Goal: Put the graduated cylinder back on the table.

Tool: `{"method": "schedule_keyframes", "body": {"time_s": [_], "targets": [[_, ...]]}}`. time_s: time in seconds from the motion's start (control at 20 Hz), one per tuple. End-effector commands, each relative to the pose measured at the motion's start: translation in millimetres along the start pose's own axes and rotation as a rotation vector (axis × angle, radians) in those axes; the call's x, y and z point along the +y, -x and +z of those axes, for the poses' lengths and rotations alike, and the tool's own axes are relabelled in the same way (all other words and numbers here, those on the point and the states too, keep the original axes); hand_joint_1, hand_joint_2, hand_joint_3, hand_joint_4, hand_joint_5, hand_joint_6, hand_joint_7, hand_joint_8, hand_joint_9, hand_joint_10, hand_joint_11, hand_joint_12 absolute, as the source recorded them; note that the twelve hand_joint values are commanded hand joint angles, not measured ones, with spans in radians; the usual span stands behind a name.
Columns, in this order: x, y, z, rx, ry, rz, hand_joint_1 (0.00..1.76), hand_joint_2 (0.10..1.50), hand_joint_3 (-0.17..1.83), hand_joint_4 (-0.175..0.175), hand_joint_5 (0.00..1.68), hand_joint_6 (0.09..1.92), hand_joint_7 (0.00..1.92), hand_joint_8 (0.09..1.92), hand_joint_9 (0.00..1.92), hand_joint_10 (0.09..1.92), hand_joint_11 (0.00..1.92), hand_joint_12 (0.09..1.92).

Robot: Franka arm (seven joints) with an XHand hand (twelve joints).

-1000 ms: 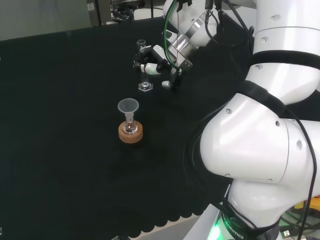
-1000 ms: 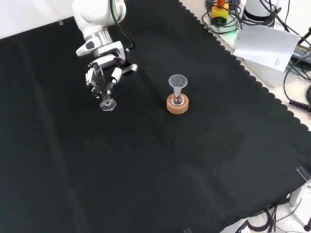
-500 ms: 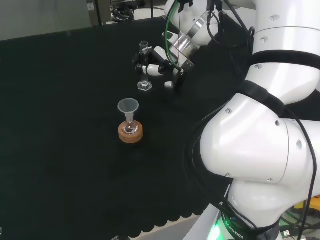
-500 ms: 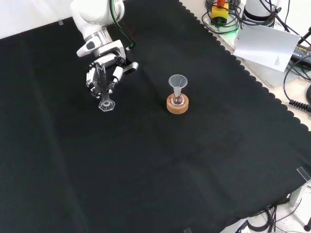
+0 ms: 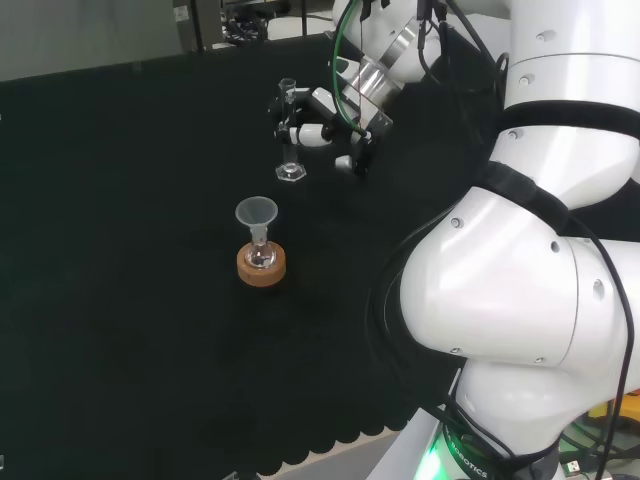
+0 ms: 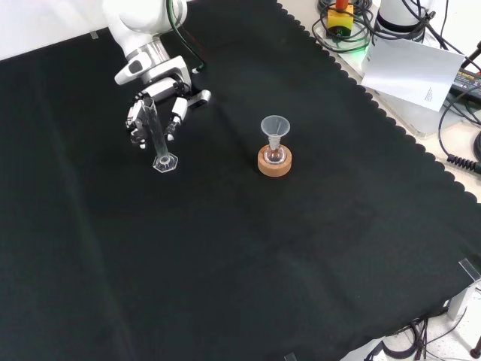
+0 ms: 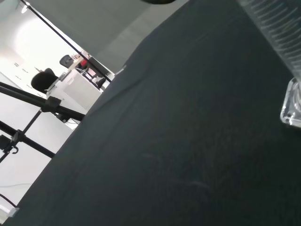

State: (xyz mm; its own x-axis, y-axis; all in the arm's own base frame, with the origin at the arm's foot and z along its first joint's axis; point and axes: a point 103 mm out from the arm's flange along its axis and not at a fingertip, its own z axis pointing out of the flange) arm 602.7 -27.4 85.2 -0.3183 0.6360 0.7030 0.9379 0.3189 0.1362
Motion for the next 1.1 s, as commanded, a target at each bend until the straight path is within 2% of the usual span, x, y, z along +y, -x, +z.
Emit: {"method": "schedule_keyframes", "body": {"time_s": [0.05,0.55,0.85,1.1], "targets": [[0,-2,-9,-0.017,-0.013,0.008,0.94,1.02,-0.17,-0.057,0.47,0.63,0.54,0.63,0.97,0.09,0.59,1.22],[-10,-23,-52,-0.097,-0.010,0.035,0.87,0.97,-0.17,-0.069,0.33,0.30,0.26,0.67,0.77,0.09,0.32,1.34],[-29,-58,-88,-0.177,0.025,0.033,0.86,0.97,-0.17,-0.070,0.33,0.22,0.23,0.67,0.74,0.09,0.29,1.35],[-55,-95,-117,-0.282,0.050,0.040,0.85,0.97,-0.17,-0.070,0.33,0.20,0.23,0.67,0.73,0.09,0.28,1.35]]}}
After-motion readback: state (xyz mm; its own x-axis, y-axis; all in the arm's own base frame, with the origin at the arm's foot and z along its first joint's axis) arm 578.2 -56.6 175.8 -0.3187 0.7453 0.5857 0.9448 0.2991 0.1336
